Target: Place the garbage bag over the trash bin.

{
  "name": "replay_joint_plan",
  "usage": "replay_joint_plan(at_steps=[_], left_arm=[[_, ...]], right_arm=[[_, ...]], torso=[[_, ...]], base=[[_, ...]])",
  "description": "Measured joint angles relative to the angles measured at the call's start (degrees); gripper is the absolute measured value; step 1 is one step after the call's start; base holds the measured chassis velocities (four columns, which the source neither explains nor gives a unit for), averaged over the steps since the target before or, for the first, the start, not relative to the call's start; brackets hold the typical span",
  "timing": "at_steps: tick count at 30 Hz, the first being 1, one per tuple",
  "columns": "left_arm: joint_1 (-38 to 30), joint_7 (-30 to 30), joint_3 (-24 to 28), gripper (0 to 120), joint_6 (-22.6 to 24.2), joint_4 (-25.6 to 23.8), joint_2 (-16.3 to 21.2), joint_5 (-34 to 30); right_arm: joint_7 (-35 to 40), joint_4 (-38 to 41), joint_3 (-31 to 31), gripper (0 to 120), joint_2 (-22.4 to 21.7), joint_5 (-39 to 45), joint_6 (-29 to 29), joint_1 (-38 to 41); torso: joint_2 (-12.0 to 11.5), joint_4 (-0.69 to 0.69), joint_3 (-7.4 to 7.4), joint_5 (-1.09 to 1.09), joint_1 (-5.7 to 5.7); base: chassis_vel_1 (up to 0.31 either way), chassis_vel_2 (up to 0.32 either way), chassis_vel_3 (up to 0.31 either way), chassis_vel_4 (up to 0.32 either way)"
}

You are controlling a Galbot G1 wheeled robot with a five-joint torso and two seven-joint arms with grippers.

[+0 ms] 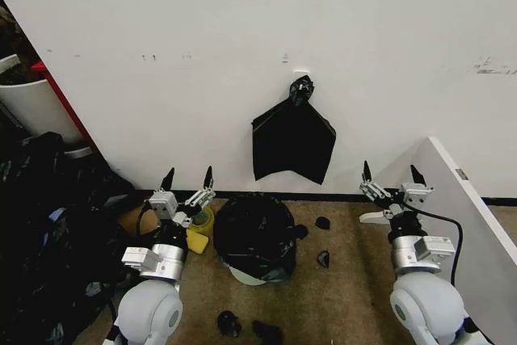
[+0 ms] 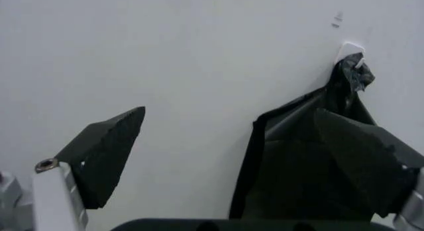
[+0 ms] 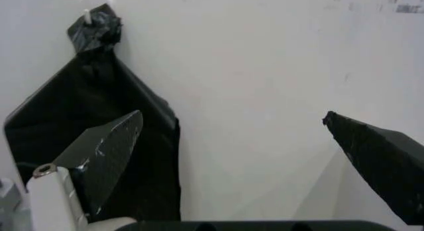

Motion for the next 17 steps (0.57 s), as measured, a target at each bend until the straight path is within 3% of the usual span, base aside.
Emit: replay_joint_plan(at_steps=[17], left_arm=[[0.1,-1.0,0.1,100,-0.1,0.1,-0.3,0.3]], right_arm=[[-1.5,-0.8,-1.4,100,0.5,-1.0,1.7,0.1]], torso=[[0.0,0.01,0.0,0.0,0.0]], base=[[0.0,0.0,0.0,0.0]])
